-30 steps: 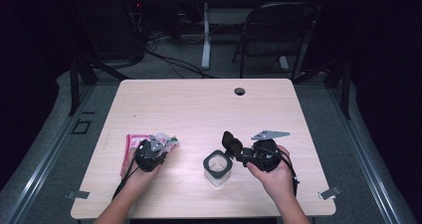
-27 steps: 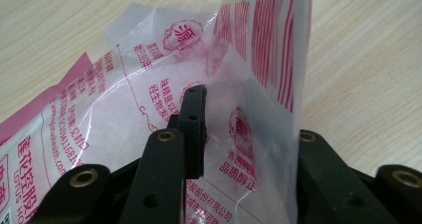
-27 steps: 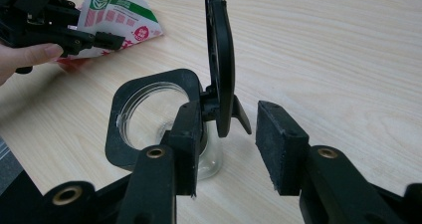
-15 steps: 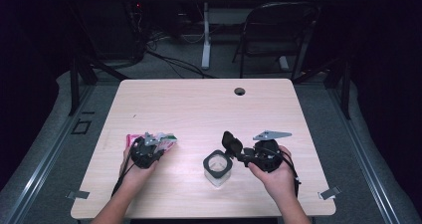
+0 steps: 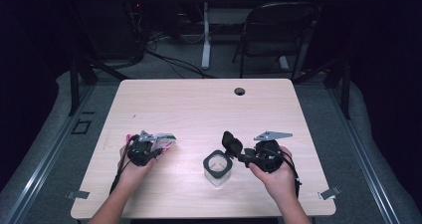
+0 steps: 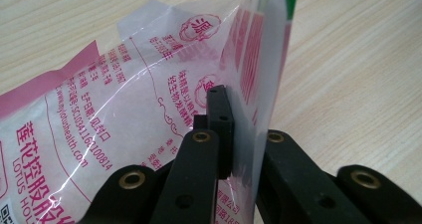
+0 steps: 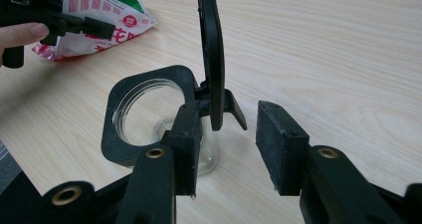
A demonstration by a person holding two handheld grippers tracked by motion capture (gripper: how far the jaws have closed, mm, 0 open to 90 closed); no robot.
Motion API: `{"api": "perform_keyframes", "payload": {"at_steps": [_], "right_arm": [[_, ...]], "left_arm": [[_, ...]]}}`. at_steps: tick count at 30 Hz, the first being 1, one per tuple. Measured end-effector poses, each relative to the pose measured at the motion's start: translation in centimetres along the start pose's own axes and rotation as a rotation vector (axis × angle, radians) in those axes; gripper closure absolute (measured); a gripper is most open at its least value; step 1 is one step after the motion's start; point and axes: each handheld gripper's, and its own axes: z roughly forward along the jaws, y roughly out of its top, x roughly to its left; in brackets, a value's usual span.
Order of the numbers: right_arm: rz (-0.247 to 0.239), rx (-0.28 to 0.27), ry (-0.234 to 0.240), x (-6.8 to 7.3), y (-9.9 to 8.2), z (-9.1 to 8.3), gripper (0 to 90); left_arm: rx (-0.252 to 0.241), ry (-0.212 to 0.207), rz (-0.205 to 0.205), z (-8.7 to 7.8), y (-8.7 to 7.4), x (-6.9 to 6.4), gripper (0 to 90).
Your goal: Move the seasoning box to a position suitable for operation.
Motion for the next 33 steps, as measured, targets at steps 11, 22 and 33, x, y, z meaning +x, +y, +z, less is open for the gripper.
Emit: {"api": "perform_keyframes", "payload": {"at_steps": [11, 22, 33], "right_arm": [[-0.005, 0.002, 0.006, 0.0, 0.1, -0.1, 60.4], [-0.007, -0.005, 0.011, 0.1, 0.3, 0.0, 60.0], [-0.014, 0.001, 0.024, 0.2, 0.4, 0.2, 59.2]], "left_arm": [[-0.002, -0.023, 0.001, -1.6, 0.5, 0.0, 90.0], [-0.024, -0.009, 0.007, -3.3, 0.5, 0.2, 90.0], [-0.051, -0.012, -0.022, -5.1, 0.4, 1.1, 90.0]]}}
